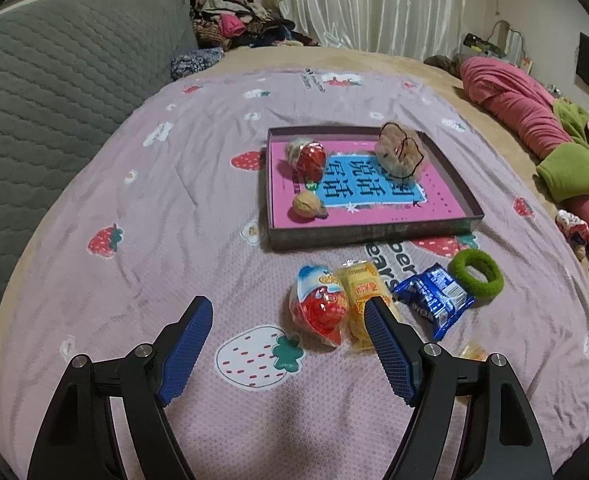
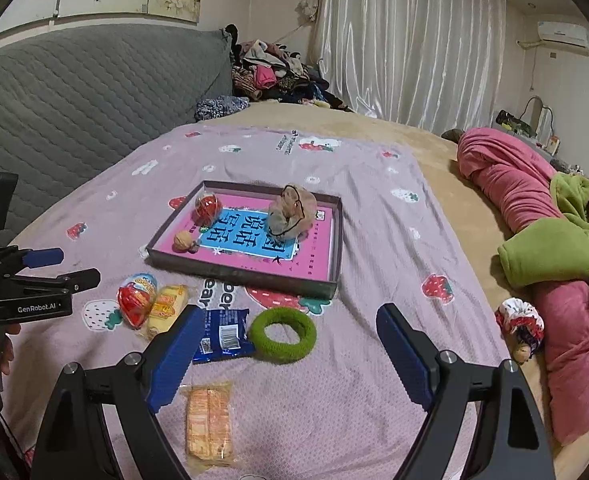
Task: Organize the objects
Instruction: 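Move the left tool to the blue-red wrapped egg while the right tool approaches the green fuzzy ring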
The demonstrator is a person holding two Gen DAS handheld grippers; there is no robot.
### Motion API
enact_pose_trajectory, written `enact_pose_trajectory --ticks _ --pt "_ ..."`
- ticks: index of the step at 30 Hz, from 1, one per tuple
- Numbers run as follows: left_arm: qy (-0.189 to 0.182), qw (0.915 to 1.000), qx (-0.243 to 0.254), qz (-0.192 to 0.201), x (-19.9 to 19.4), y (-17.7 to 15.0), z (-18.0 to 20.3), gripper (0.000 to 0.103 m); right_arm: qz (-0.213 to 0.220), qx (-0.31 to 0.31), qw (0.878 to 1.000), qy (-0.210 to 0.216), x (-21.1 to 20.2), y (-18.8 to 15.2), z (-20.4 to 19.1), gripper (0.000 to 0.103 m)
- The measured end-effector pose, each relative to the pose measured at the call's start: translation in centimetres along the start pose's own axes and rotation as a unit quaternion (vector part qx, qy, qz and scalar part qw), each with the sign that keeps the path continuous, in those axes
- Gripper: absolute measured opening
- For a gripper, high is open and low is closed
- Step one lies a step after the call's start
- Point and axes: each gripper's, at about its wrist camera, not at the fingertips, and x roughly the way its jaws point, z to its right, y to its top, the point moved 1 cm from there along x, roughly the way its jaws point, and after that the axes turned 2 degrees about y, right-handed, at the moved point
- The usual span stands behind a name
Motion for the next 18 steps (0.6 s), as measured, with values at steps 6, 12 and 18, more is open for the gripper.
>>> enact_pose_trajectory --ticks 6,12,18 --pt "-0.009 0.9999 0.002 -0.007 1.6 -0.4 0.3 0.079 -0.012 0.01 1.0 0.001 1.5 -0.4 0.7 0.088" --pt "-0.013 0.9998 0.003 -0.017 3.3 -0.7 0.7 0.079 -0.027 0.021 0.999 -0.003 3.1 -1.0 1.5 0.088" --pt "-0.018 0.9996 0.006 -0.021 4.6 -0.7 0.9 0.079 -0.039 0.024 0.999 -0.004 4.5 -1.6 1.9 0.088"
